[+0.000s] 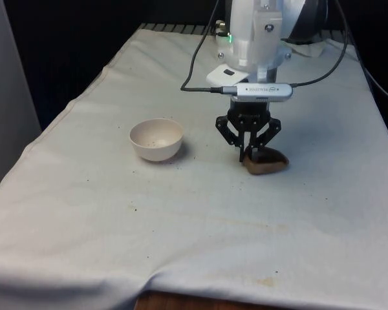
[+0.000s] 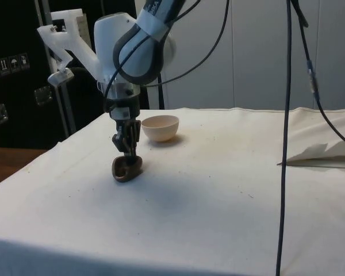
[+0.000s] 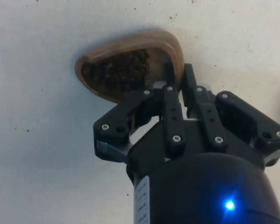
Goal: Pour the coffee beans from the cup into the bowl.
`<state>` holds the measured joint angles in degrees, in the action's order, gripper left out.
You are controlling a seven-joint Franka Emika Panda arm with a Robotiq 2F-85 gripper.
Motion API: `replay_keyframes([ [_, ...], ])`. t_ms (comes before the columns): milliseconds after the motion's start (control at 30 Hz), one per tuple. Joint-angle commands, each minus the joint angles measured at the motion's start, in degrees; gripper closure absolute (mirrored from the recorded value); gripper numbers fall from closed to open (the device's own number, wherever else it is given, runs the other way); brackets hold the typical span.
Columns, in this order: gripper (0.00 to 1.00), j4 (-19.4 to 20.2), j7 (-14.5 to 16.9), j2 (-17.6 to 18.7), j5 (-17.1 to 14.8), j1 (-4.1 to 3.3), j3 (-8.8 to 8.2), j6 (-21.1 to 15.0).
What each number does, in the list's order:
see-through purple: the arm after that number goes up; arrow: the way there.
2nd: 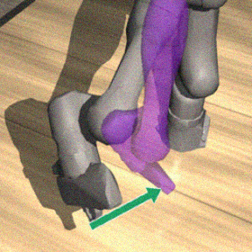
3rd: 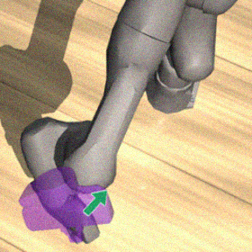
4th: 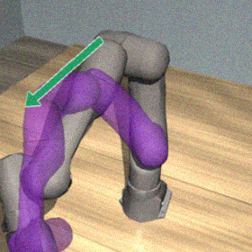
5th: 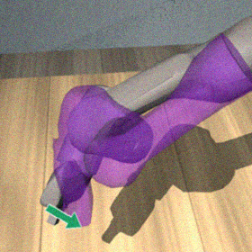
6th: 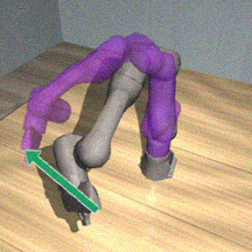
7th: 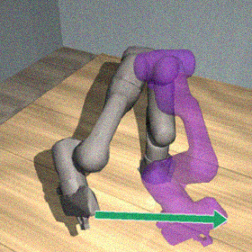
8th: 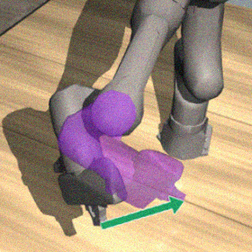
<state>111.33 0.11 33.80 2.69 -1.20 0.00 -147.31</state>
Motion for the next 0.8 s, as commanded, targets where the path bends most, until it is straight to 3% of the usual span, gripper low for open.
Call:
replay_keyframes([
  [0, 0.99, 0.0, 0.0, 0.1, -0.1, 0.00, 0.00, -0.2],
  [400, 0.99, 0.3, -0.5, -1.3, 0.2, -0.40, -0.06, 0.7],
  [433, 0.99, -0.2, -0.2, -0.6, 0.0, -0.17, 0.11, 0.2],
  [600, 0.99, 0.7, -0.6, -3.0, 0.3, -0.63, -0.17, 1.8],
  [700, 0.99, 0.4, -0.2, -3.3, 0.0, -0.34, 0.11, 2.5],
  [767, 0.99, 1.0, -0.6, -4.8, 0.6, -0.69, -0.29, 3.2],
])
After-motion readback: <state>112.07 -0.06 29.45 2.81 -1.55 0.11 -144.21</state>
